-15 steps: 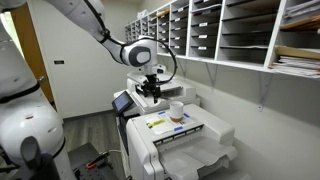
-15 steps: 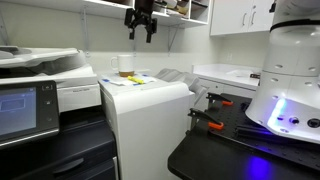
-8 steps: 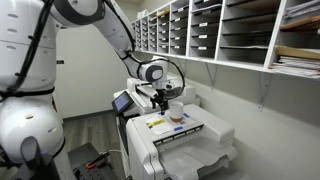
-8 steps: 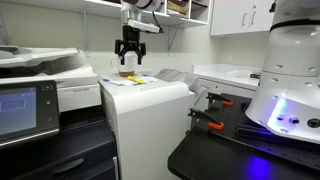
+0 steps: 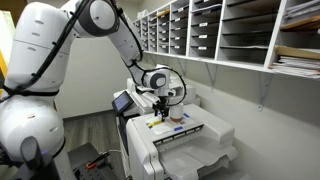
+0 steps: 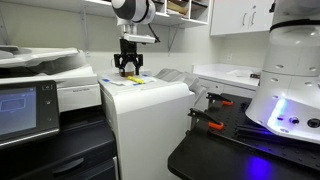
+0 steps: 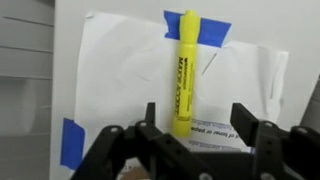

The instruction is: Pick up the yellow object and put it in the cup

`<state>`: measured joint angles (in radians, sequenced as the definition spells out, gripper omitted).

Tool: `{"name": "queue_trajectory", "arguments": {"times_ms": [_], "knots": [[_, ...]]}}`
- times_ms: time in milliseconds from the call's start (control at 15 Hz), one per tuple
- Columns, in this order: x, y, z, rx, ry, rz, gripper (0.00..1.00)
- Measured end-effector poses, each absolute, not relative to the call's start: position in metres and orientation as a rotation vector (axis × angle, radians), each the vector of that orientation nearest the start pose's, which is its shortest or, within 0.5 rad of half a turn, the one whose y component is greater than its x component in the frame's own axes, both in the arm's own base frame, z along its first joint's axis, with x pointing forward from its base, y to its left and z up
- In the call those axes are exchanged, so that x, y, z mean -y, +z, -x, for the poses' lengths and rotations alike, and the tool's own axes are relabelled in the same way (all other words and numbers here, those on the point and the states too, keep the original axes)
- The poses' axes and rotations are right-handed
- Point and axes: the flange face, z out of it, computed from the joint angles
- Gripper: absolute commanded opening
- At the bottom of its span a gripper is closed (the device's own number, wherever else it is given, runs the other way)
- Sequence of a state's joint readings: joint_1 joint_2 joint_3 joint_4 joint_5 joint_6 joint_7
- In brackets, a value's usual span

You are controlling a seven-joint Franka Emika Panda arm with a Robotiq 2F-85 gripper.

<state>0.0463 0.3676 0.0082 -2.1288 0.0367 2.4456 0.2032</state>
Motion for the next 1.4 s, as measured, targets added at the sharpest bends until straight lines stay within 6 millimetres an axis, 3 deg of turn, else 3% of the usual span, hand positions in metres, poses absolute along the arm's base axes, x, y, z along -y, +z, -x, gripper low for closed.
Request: {"name": "queue_trajectory", "arguments": {"times_ms": [267, 467, 600, 867, 1200, 1400], "knots": [[-0.033, 0.22, -0.567, -0.287, 0.107, 3.126, 0.18], [-0.032, 0.216, -0.567, -0.302, 0.119, 3.128, 0.0], [-0.032, 0.216, -0.567, -0.312, 0.116, 3.128, 0.05], [-0.044, 0.227, -0.569, -0.415, 0.08, 3.144, 0.05], [-0.078, 0.288, -0.56, -0.746, -0.054, 3.21, 0.05], [-0.087, 0.328, -0.555, -0.972, -0.223, 3.224, 0.05]]}}
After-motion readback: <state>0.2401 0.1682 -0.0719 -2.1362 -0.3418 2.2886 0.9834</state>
